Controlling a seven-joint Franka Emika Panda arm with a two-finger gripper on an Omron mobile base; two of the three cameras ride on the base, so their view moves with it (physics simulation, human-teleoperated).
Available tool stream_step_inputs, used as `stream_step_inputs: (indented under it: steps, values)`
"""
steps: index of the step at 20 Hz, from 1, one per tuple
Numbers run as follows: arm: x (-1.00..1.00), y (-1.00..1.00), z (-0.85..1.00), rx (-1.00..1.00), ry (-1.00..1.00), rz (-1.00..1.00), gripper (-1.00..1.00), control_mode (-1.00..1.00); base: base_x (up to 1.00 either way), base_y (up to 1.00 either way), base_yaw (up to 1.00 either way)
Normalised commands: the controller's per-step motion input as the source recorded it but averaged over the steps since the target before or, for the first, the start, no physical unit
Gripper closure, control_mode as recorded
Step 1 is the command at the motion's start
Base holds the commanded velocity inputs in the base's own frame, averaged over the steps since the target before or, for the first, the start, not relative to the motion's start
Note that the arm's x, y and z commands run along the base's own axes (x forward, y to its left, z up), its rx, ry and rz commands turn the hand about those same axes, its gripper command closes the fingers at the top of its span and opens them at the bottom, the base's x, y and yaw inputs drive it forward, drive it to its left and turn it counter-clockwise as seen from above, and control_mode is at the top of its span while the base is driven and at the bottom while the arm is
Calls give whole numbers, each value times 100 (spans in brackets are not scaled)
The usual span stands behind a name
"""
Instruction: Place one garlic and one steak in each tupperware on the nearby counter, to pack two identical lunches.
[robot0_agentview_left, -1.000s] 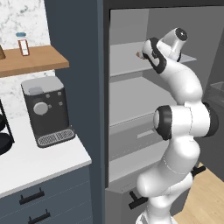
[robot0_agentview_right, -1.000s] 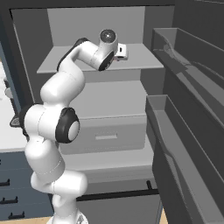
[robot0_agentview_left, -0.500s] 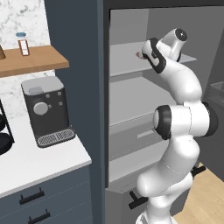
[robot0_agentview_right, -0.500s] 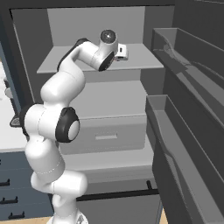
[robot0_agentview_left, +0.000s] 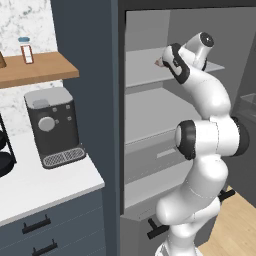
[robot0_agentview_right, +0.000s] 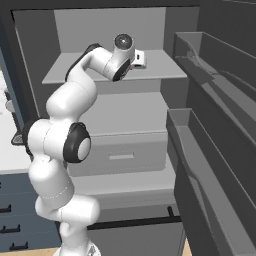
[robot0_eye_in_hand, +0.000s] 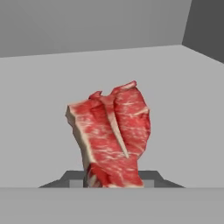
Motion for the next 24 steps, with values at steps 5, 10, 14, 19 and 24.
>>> stream_step_inputs:
  steps: [5, 10, 14, 19, 24]
  values:
    - [-40, 0, 13, 0, -3, 0, 100, -100, 0, 0, 0]
    - [-100, 0, 29, -1, -5, 0, 100, -100, 0, 0, 0]
    - [-100, 0, 17, -10, 0, 0, 100, -100, 0, 0, 0]
    - [-100, 0, -17, -17, 0, 0, 100, -100, 0, 0, 0]
    - [-100, -21, -45, -5, -6, 1, 100, -100, 0, 0, 0]
